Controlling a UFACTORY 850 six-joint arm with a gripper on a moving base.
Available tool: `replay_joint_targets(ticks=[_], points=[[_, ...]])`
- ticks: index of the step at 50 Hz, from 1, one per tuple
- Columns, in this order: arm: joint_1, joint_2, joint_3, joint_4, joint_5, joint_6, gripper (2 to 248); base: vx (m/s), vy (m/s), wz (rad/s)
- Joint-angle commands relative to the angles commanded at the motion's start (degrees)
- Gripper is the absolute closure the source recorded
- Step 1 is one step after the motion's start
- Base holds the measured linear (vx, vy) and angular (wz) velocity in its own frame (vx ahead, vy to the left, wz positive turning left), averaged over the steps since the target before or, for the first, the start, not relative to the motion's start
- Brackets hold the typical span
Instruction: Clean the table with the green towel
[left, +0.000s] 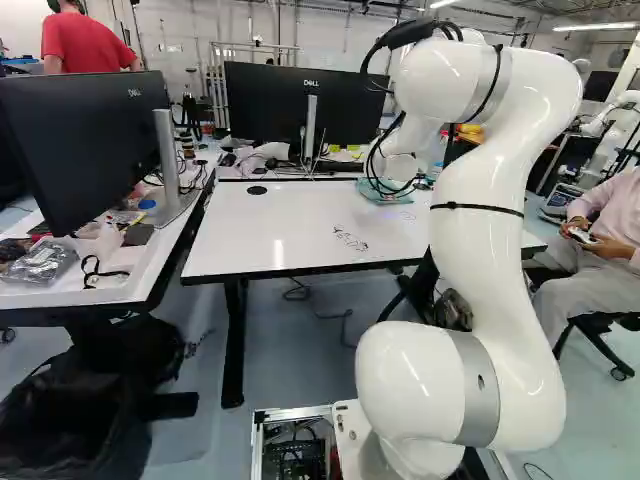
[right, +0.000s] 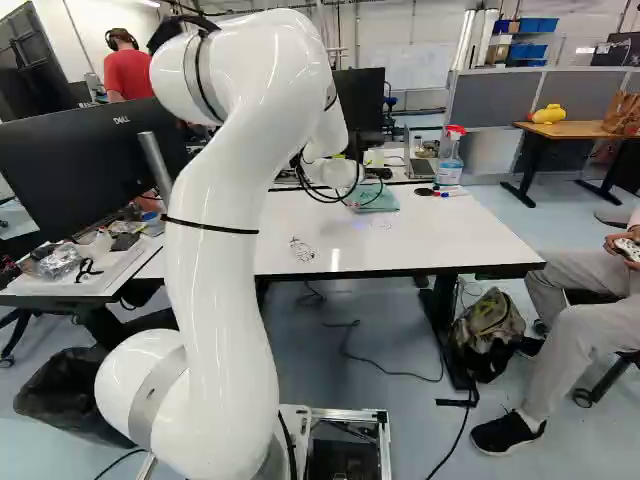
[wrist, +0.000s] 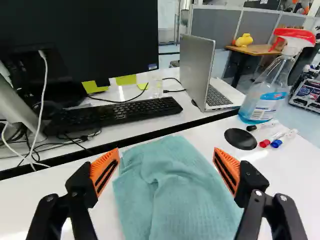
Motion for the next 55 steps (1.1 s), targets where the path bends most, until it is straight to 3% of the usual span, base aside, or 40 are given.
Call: replay_joint_targets(ticks=[29, 50, 55], points=[[-0.8, -6.3, -8.7, 1.4, -11.8, 0.0, 3, 0.000, 0.000, 0.000], [-1.0, -7.2, -9.9, 2.5, -20.0, 0.0, 3, 0.000, 0.000, 0.000], [-1.0, -7.2, -9.9, 2.5, -20.0, 0.0, 3, 0.000, 0.000, 0.000]])
